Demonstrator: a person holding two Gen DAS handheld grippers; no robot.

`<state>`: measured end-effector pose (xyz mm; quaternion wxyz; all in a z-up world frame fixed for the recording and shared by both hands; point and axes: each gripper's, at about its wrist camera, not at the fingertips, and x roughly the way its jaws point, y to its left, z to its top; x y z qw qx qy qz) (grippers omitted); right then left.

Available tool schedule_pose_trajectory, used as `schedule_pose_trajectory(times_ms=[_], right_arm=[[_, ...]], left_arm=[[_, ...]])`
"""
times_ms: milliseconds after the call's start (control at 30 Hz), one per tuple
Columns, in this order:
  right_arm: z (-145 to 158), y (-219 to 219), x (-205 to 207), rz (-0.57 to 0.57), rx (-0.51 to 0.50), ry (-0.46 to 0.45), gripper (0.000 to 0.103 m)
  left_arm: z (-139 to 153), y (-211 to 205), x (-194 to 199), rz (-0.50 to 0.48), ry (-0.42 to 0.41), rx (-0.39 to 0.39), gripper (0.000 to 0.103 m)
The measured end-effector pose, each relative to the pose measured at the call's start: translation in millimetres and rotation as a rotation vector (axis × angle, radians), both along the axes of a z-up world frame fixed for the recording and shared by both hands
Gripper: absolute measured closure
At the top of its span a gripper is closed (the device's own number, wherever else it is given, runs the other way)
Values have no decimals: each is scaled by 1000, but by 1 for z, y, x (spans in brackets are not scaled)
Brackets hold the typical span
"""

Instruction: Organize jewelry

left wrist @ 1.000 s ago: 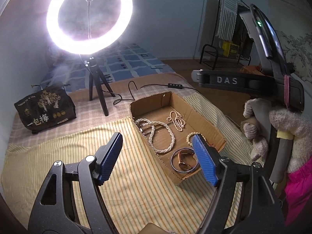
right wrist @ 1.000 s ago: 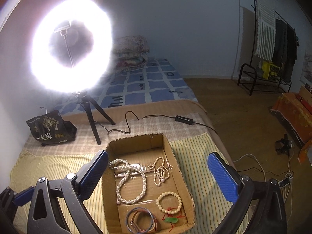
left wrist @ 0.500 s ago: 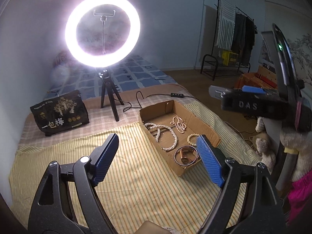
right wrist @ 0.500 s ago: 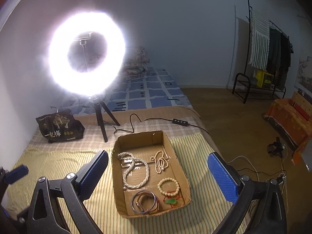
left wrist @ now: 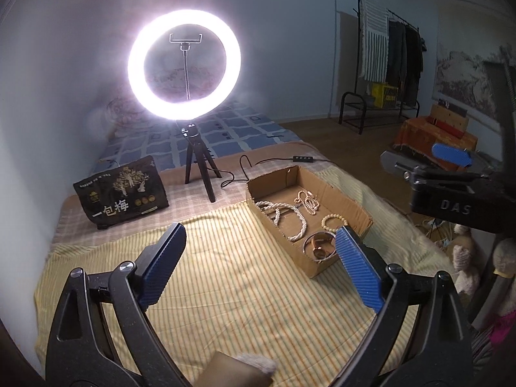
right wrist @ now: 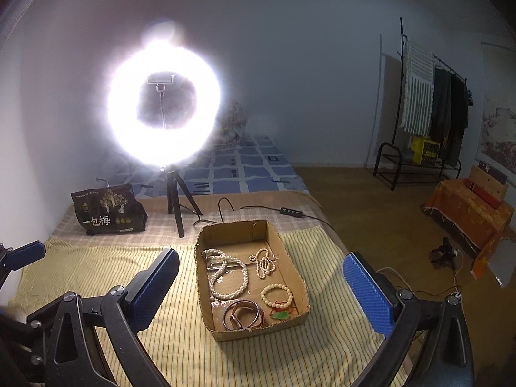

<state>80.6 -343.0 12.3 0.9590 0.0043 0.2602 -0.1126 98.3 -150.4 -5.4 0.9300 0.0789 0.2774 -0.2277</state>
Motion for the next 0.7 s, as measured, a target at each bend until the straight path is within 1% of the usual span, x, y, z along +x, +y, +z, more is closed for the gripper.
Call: schedule_pose_trajectory(times_ms=[33, 267, 400, 700], right_arm=[[0, 2, -4, -1, -5, -9, 0], [-4, 9, -15, 5, -14, -45, 0], [-10, 8, -16, 8, -9, -36, 0], [-17, 2, -17, -6, 14, -28, 0]], left_arm=[[-1, -1, -1, -2, -3, 7, 4], [-6, -5, -13, -12, -36, 48, 0], [-9, -6, -16, -4, -43, 71, 0], [-12, -2, -11, 22, -28, 57, 0]])
